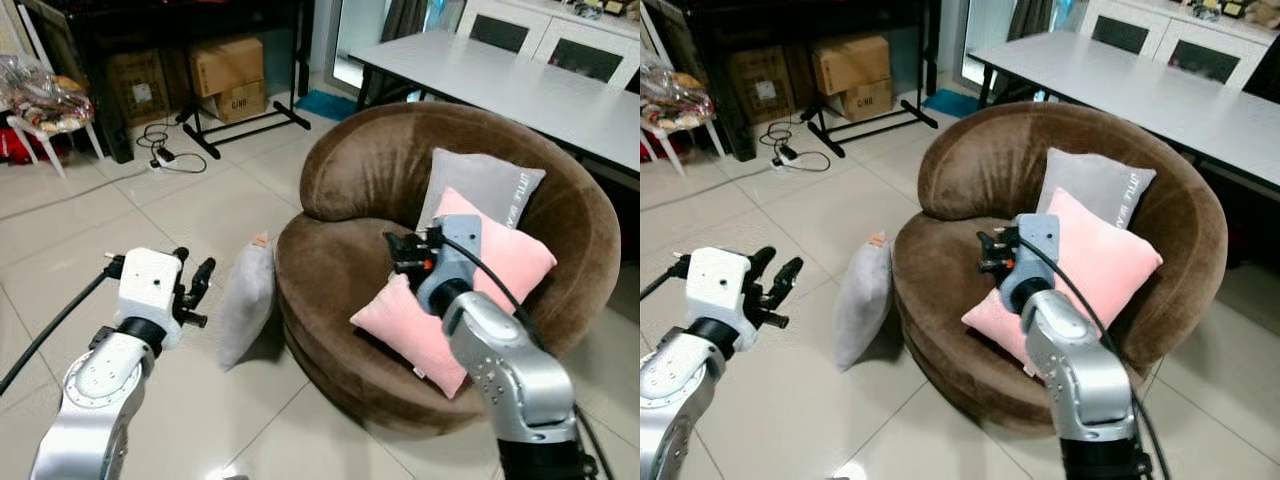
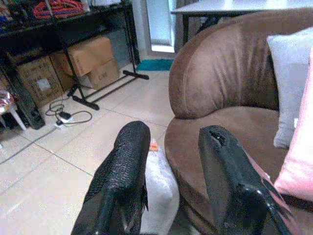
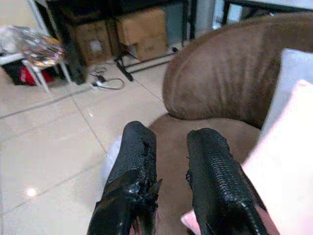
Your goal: Move the pillow to the sofa from floor
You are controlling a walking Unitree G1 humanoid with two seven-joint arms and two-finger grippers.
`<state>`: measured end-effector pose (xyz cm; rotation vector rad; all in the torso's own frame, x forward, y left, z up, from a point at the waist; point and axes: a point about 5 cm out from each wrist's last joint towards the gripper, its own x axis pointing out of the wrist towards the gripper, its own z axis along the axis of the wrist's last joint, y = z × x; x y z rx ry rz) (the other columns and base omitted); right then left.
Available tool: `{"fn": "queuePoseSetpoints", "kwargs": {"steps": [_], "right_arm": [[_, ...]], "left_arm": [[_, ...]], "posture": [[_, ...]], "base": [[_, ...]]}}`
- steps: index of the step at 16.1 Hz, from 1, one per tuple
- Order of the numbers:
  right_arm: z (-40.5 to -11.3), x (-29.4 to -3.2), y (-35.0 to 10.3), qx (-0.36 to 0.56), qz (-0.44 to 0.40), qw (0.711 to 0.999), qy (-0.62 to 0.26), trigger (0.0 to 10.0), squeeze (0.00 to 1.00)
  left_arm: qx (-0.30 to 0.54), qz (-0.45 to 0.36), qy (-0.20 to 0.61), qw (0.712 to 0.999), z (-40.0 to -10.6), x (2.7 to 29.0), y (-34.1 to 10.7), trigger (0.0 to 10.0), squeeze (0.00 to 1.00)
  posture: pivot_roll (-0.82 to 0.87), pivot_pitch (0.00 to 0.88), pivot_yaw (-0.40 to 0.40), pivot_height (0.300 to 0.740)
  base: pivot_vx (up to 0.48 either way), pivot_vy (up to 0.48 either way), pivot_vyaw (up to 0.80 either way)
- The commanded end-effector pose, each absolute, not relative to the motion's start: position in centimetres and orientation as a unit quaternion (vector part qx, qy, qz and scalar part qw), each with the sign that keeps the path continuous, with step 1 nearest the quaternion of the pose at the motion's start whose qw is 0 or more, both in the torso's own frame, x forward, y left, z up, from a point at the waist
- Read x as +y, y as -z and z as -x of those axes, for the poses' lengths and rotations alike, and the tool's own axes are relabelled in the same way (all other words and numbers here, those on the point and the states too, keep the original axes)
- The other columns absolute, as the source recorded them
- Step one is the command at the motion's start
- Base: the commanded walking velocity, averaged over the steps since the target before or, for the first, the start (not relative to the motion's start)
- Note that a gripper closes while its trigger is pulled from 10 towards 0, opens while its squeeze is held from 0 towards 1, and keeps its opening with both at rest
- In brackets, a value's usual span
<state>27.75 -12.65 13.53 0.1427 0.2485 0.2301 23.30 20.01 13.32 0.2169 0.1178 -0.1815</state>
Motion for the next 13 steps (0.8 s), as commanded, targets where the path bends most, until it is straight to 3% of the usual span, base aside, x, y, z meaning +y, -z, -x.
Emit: {"fn": "queuePoseSetpoints", "kwargs": {"steps": [1, 13], "right_arm": [[-28.08, -12.73, -13.55, 0.128, -0.068, 0.983, -0.111, 10.0, 0.00], [-28.16, -12.76, -13.38, 0.136, -0.065, 0.982, -0.115, 10.0, 0.00]], "left_arm": [[0.054, -0.112, 0.091, 0.988, -23.51, 19.86, -13.51, 10.0, 0.00], [0.055, -0.108, 0.088, 0.989, -23.52, 19.82, -13.36, 10.0, 0.00]], "posture": [[0.02, 0.000, -0.059, 0.740], [0.02, 0.000, -0.067, 0.740]], "base": [[0.000, 0.322, 0.00], [0.000, 0.394, 0.00]]}}
